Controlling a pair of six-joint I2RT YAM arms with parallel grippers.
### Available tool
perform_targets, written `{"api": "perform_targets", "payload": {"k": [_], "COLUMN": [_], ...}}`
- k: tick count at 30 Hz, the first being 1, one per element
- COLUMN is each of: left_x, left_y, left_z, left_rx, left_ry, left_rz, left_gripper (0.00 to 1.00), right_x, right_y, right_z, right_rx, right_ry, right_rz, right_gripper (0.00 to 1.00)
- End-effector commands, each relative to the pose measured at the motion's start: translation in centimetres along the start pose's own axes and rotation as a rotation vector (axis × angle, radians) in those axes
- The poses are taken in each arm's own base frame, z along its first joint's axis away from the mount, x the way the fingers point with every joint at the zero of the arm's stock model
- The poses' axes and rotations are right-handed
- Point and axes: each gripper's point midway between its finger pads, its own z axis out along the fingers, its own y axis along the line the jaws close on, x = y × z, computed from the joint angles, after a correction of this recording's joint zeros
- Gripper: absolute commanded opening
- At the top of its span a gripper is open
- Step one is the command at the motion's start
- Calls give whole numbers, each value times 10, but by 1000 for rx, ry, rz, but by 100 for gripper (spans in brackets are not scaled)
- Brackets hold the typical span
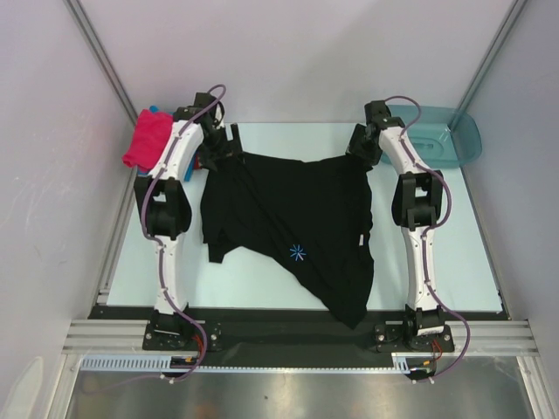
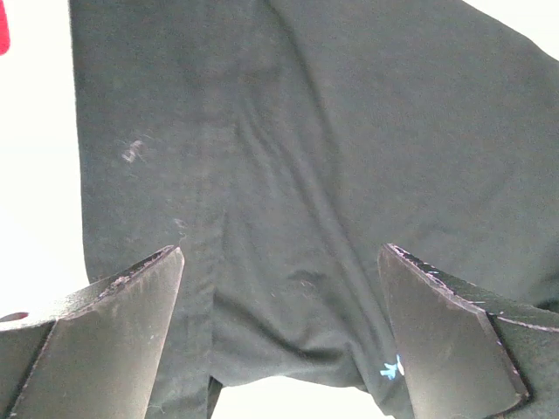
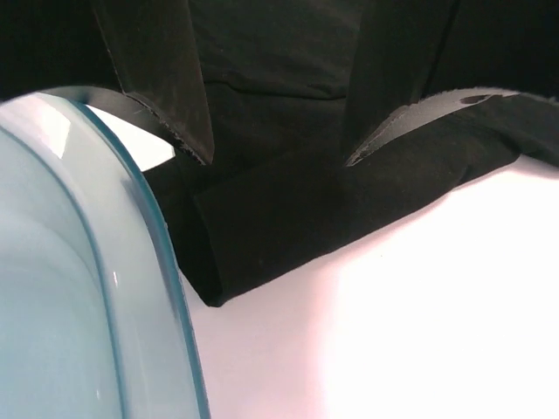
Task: Fold and stack the t-shirts
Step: Flatten the tshirt out
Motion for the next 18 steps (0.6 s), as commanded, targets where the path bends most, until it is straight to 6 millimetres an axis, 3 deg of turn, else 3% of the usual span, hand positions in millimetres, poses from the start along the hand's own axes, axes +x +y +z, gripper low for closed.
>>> {"api": "perform_targets", "payload": {"k": [1,3,8,11,12,13,14,16,18], "left_x": [-22,-21,-21,-11,-9,11,6,5,0], "left_y": [8,20,23,6,-10,-11,-24,-35,-60], "left_z": [2,17,37,30,30,39,23,11,-7], "left_rx": [-53,-116,-129,-65,-34,-36,6,29,138], "left_ry": [-67,-58,-57,-44,-64,-26,-67,-87,-127], "left_rz": [-22,-28,-67,-134,-139,-141,-122,-126,-107], "left_gripper": [100,100,100,100,100,100,100,100,100], "right_x": [-21,-23,-21,-20,-19,-18,-18,-15,-11], "right_y": [6,8,5,0,1,4,6,15,25], "right_z": [-7,-9,-8,-11,-16,-20,-24,-35,-42], "right_rx": [-51,-68,-84,-97,-104,-123,-136,-182,-207], "right_ry": [-48,-49,-36,-16,-12,-10,-7,5,13], "right_rz": [-14,-17,-57,-54,-55,-57,-57,-42,-41], "right_gripper": [65,65,65,65,65,65,65,65,65]}}
